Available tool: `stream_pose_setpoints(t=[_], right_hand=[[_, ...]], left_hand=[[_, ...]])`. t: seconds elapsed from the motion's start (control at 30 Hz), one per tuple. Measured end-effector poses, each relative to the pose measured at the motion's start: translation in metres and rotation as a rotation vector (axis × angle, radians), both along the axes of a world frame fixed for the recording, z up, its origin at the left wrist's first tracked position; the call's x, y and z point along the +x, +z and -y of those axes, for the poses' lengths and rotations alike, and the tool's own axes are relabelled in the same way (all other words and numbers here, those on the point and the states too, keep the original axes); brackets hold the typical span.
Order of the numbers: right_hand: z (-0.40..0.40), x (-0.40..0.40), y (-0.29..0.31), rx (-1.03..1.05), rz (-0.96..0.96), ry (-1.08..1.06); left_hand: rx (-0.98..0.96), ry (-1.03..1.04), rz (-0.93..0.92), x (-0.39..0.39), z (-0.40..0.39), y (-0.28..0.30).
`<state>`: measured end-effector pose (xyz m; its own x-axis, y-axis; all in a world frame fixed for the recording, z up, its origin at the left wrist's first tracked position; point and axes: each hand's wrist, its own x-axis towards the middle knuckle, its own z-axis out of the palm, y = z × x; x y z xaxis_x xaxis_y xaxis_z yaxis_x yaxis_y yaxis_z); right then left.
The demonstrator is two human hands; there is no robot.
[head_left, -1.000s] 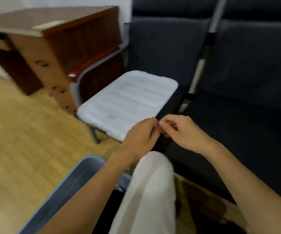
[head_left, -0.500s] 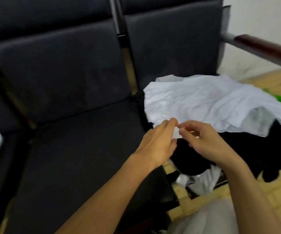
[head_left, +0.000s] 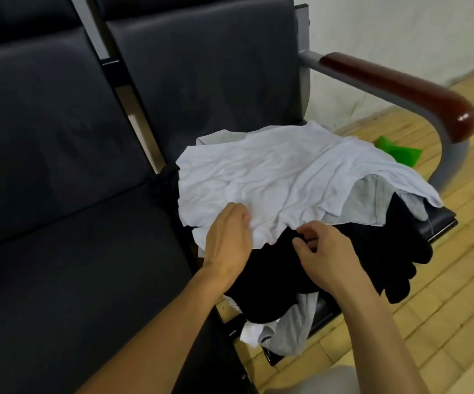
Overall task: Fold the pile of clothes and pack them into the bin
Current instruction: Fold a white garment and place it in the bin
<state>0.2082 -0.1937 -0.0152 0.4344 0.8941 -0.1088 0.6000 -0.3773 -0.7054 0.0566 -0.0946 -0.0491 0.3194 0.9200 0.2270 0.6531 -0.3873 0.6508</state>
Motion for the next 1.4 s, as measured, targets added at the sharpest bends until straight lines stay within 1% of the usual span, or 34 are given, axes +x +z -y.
stream_pose_setpoints(t=[0.03,0.07,0.1,0.17,0.2,0.23,0.27,0.3,0.33,0.43,0.47,0.5,0.53,0.57,0.6,0.67,0.73,0.8,0.87,0.93,1.0,1.03,1.1,1.13,1.17,1.23,1.33,1.4], right_hand=[[-0.001,-0.003,0.001,0.01,0.003,0.003],[-0.001,-0.005,0.002,0.022,0.001,-0.001],[-0.002,-0.008,0.004,0.03,0.0,-0.006],[-0.003,-0.013,0.006,0.044,-0.001,-0.009],[-0.003,-0.015,0.007,0.049,-0.004,-0.009],[-0.003,-0.017,0.008,0.053,-0.012,-0.005],[-0.003,-0.019,0.008,0.054,-0.018,-0.003],[-0.003,-0.019,0.008,0.056,-0.021,-0.007],[-0.003,-0.017,0.008,0.058,-0.016,-0.01],[-0.003,-0.014,0.007,0.089,0.019,-0.007],[-0.004,-0.015,0.008,0.118,0.048,-0.008],[-0.006,-0.018,0.012,0.163,0.098,-0.03],[-0.009,-0.021,0.016,0.21,0.173,-0.075],[-0.012,-0.026,0.022,0.263,0.244,-0.131],[-0.015,-0.031,0.028,0.318,0.294,-0.178],[-0.019,-0.033,0.031,0.358,0.32,-0.214],[-0.018,-0.035,0.034,0.332,0.304,-0.179],[-0.013,-0.041,0.042,0.292,0.272,-0.106],[-0.007,-0.057,0.052,0.269,0.276,0.045],[0.003,-0.075,0.067,0.243,0.307,0.266],[0.016,-0.098,0.092,0.18,0.348,0.55],[0.022,-0.106,0.107,0.141,0.356,0.681],[0.03,-0.126,0.149,0.07,0.282,0.902],[0.03,-0.134,0.172,0.059,0.233,0.968],[0.028,-0.147,0.196,0.087,0.195,1.025],[0.012,-0.17,0.236,0.175,0.208,1.073],[-0.024,-0.211,0.265,0.096,0.411,1.111],[-0.049,-0.235,0.273,0.066,0.512,1.101]], left_hand=[[-0.037,-0.003,0.068,0.0,0.002,0.005],[-0.062,-0.068,0.05,0.0,0.004,0.012],[-0.039,-0.163,-0.074,0.0,0.005,0.016],[0.055,-0.307,-0.508,0.002,0.008,0.013],[0.121,-0.326,-0.677,0.003,0.01,0.01],[0.218,-0.306,-0.749,0.004,0.011,0.006],[0.297,-0.276,-0.721,0.005,0.013,0.004],[0.335,-0.246,-0.634,0.005,0.014,0.005],[0.347,-0.187,-0.489,0.004,0.014,0.006],[0.079,-0.027,0.029,-0.004,0.016,0.034],[0.056,0.003,0.166,-0.007,0.019,0.048],[0.094,0.002,0.257,-0.012,0.022,0.065],[0.141,-0.038,0.293,-0.017,0.026,0.081],[0.197,-0.099,0.28,-0.026,0.031,0.098],[0.261,-0.161,0.228,-0.037,0.038,0.116],[0.365,-0.268,0.124,-0.063,0.051,0.142],[0.428,-0.262,0.112,-0.101,0.07,0.172],[0.432,-0.186,0.118,-0.147,0.088,0.199],[0.397,-0.123,0.016,-0.198,0.106,0.219],[0.213,-0.076,-0.095,-0.245,0.122,0.231],[0.008,0.026,-0.236,-0.296,0.145,0.241],[-0.058,0.045,-0.324,-0.316,0.154,0.244],[-0.073,0.081,-0.462,-0.361,0.178,0.255],[-0.068,0.093,-0.497,-0.379,0.183,0.261],[-0.066,0.12,-0.517,-0.398,0.192,0.269],[-0.052,0.18,-0.533,-0.425,0.195,0.285],[-0.029,0.335,-0.603,-0.455,0.184,0.3],[0.0,0.439,-0.593,-0.472,0.171,0.303]])
